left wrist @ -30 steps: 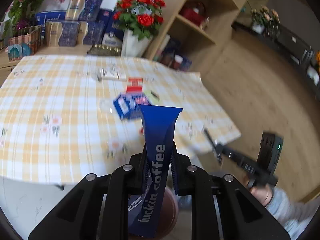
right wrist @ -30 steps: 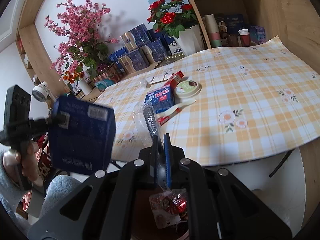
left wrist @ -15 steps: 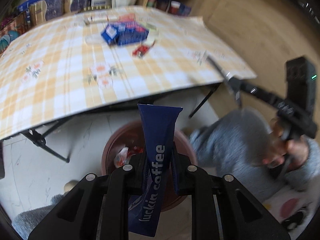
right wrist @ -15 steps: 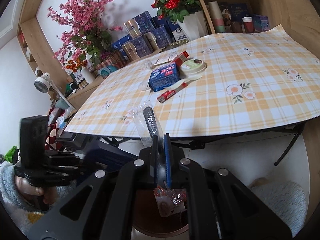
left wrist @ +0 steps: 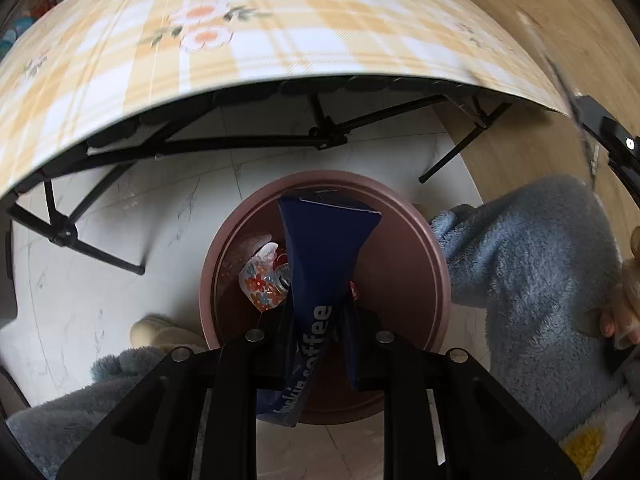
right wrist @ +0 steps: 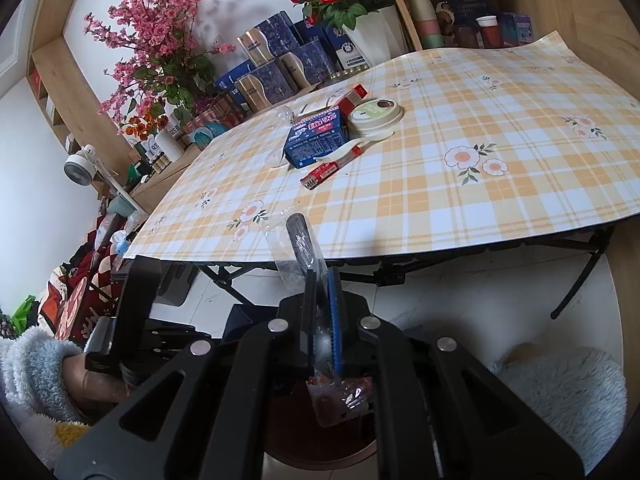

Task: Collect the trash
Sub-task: 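Carry both items over the bin and open the left tool to drop the coffee box, then open the right tool to drop the wrapped spoon into the bin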

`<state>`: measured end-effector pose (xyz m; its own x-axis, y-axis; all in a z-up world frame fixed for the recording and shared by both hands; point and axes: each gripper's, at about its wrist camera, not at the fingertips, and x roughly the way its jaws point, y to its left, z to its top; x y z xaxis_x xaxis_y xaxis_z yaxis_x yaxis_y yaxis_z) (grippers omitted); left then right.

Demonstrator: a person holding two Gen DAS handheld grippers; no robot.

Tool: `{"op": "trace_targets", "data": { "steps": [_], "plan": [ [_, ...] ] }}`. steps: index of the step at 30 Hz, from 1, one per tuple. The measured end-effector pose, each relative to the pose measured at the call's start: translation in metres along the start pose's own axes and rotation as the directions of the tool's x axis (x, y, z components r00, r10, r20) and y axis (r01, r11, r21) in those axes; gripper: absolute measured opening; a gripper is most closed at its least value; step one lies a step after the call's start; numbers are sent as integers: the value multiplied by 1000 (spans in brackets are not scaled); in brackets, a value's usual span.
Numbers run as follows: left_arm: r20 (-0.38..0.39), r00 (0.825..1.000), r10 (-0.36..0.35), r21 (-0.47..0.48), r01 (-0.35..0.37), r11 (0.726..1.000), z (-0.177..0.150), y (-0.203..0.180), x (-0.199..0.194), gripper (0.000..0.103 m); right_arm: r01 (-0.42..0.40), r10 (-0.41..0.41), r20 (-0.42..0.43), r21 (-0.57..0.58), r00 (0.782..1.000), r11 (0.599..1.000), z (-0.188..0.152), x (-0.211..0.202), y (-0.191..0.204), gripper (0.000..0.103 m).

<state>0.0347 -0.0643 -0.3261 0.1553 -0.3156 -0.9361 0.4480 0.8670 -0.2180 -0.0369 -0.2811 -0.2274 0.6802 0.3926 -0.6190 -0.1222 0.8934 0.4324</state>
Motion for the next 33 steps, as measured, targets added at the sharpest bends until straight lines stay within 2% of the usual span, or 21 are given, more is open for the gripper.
{"op": "trace_targets", "data": {
  "steps": [3,4,7,11,14,16,20,24,27,30,33],
  "plan": [
    [-1,1000,14,-4,-14,1000,-1,1,4,20,0,0,-7,-3,1000,1000,-1,2,0,10],
    [6,1000,14,-8,-14,1000,-1,1,3,23,0,0,-11,-4,1000,1000,-2,3,1,10],
    [65,998,-10,-36,12,999,1,5,-8,45,0,-1,-21,-13,1000,1000,-3,5,3,10],
    [172,985,-20,-68,32,997,5,9,-34,61,4,-6,-41,-33,999,999,-5,11,7,10],
    [281,960,-16,-82,41,996,5,14,-63,72,5,-8,-64,-56,998,998,-7,16,11,10],
    [361,933,2,-79,29,996,2,17,-86,77,3,-10,-85,-77,996,997,-10,21,16,10],
    [474,877,79,-61,-56,997,-8,17,-120,87,4,-20,-136,-118,991,993,-15,34,25,10],
    [550,821,153,-49,-152,987,-19,15,-141,92,6,-40,-197,-168,980,986,-21,51,36,10],
    [593,783,186,-60,-187,980,-26,17,-151,94,12,-68,-240,-228,968,974,-26,67,47,10],
    [617,761,203,-81,-196,977,-31,20,-155,95,20,-98,-277,-270,956,963,-32,82,54,10],
    [610,758,232,-83,-230,970,-33,17,-148,95,30,-119,-306,-283,944,959,-39,90,55,10]
  ]
}}
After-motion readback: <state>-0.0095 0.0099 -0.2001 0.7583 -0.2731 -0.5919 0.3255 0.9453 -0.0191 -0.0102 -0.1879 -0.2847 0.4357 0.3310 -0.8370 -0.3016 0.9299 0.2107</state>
